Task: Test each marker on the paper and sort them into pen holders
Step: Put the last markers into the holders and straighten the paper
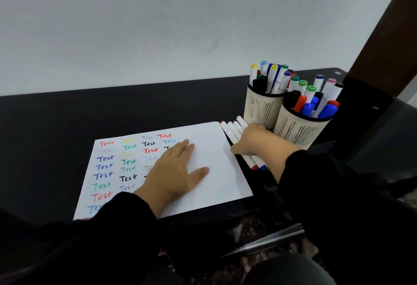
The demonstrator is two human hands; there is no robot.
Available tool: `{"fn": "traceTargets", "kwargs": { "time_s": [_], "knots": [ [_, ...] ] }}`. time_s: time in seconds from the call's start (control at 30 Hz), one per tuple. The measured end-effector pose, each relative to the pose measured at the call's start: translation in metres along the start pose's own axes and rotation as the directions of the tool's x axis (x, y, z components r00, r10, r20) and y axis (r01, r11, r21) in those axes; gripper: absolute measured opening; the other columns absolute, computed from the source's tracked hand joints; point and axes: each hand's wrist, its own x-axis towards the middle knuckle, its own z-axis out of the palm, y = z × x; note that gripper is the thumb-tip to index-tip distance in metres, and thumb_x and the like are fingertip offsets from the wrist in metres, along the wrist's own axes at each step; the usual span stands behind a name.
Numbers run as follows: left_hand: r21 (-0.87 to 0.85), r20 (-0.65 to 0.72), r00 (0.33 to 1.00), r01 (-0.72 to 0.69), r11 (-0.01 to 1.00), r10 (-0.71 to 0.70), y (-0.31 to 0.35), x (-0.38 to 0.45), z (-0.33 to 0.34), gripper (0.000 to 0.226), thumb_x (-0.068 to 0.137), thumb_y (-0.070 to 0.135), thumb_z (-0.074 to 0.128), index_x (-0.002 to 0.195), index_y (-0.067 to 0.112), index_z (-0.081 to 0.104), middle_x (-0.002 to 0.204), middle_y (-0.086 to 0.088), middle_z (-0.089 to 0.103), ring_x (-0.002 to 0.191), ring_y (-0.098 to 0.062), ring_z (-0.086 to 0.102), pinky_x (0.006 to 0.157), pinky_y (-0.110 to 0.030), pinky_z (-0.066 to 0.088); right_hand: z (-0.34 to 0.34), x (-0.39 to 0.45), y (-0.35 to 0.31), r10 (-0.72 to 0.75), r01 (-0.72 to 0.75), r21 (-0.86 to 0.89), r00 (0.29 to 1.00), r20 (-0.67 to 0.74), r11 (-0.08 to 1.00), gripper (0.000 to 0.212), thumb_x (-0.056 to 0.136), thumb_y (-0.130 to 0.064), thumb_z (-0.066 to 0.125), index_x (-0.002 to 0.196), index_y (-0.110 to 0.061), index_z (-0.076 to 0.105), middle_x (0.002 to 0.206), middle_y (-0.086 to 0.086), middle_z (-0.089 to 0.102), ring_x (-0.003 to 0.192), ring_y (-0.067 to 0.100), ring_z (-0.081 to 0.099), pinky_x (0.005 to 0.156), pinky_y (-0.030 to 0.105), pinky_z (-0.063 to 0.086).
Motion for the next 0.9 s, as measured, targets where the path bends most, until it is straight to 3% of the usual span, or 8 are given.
{"fn": "traceTargets", "kwargs": {
  "time_s": [0.07,0.13,0.23,0.33,0.43,0.57,0.8,0.9],
  "knots": [
    [0.001,0.009,1.000,-0.008,1.000,0.008,0.000,0.000,-0.001,0.074,0.092,0.059,0.034,0.151,0.023,0.008,0.157,0.012,-0.001,0.144,-0.009,0.001,0.114,-0.026,0.004,-0.001,-0.007,-0.001,-0.039,0.040,-0.014,0.999,0.025,0.999,0.068,0.096,-0.031,0.036,0.152,-0.023,-0.002,0.160,-0.004,-0.007,0.140,0.023,0.025,0.110,0.038,0.032],
    [-0.001,0.017,1.000,-0.014,1.000,0.014,0.000,-0.001,-0.002,0.074,0.092,0.059,0.034,0.151,0.023,0.008,0.157,0.011,-0.002,0.144,-0.009,0.000,0.114,-0.025,0.003,-0.003,-0.013,-0.001,-0.049,0.049,0.008,0.999,0.021,0.999,0.064,0.097,-0.028,0.038,0.152,-0.018,0.005,0.153,-0.007,0.022,0.127,0.024,0.042,0.095,0.031,0.041],
    [-0.011,0.029,0.999,-0.017,1.000,0.018,0.000,-0.001,-0.002,0.072,0.092,0.058,0.035,0.150,0.023,0.009,0.157,0.012,0.000,0.144,-0.007,0.000,0.114,-0.024,0.002,-0.004,-0.020,0.000,-0.029,0.027,0.053,0.999,0.031,0.998,0.056,0.097,-0.024,0.043,0.148,-0.012,0.022,0.083,-0.015,0.034,0.068,0.015,0.041,0.077,0.029,0.040],
    [0.040,0.084,0.996,-0.020,0.999,0.016,0.003,0.000,-0.005,0.073,0.093,0.059,0.031,0.151,0.022,0.008,0.157,0.011,-0.001,0.144,-0.008,0.000,0.114,-0.026,0.003,-0.002,-0.022,0.001,0.017,-0.023,0.072,0.997,0.075,0.997,0.049,0.095,-0.025,0.047,0.142,-0.016,0.035,0.102,-0.002,0.040,0.087,0.020,0.041,0.096,0.036,0.041],
    [0.121,0.192,0.981,-0.020,0.992,-0.004,0.007,0.004,-0.017,0.071,0.094,0.058,0.027,0.151,0.022,0.005,0.158,0.010,-0.004,0.144,-0.011,0.002,0.115,-0.030,0.007,0.001,-0.020,0.004,0.095,-0.103,0.081,0.991,0.094,0.991,0.027,0.090,-0.030,0.054,0.109,-0.013,0.044,0.082,0.000,0.046,0.089,0.023,0.048,0.088,0.033,0.043],
    [0.158,0.272,0.962,-0.079,0.984,0.033,0.014,0.006,-0.033,0.062,0.096,0.054,0.028,0.150,0.026,0.015,0.157,0.012,0.007,0.143,-0.012,0.012,0.115,-0.033,0.014,0.003,-0.023,0.003,0.115,-0.128,0.116,0.988,0.106,0.985,0.051,0.089,-0.028,0.056,0.135,-0.010,0.044,0.110,0.007,0.057,0.089,0.025,0.052,0.088,0.033,0.046],
    [0.136,0.268,0.959,-0.137,0.981,0.096,0.022,0.004,-0.048,0.056,0.093,0.054,0.041,0.142,0.029,0.036,0.148,0.011,0.034,0.134,-0.012,0.033,0.109,-0.031,0.026,0.003,-0.040,0.004,0.022,-0.023,0.131,1.000,0.009,0.991,0.056,0.094,-0.022,0.051,0.145,-0.016,0.030,0.104,-0.010,0.027,0.092,0.019,0.042,0.085,0.032,0.040],
    [0.141,0.295,0.951,-0.140,0.980,0.094,0.025,0.003,-0.049,0.057,0.091,0.055,0.043,0.142,0.028,0.037,0.147,0.010,0.036,0.134,-0.013,0.034,0.110,-0.032,0.027,0.005,-0.039,0.009,0.034,-0.033,0.150,0.999,0.002,0.988,0.057,0.091,-0.020,0.054,0.144,-0.019,0.033,0.075,-0.010,0.035,0.083,0.020,0.048,0.079,0.030,0.035]
  ]
}}
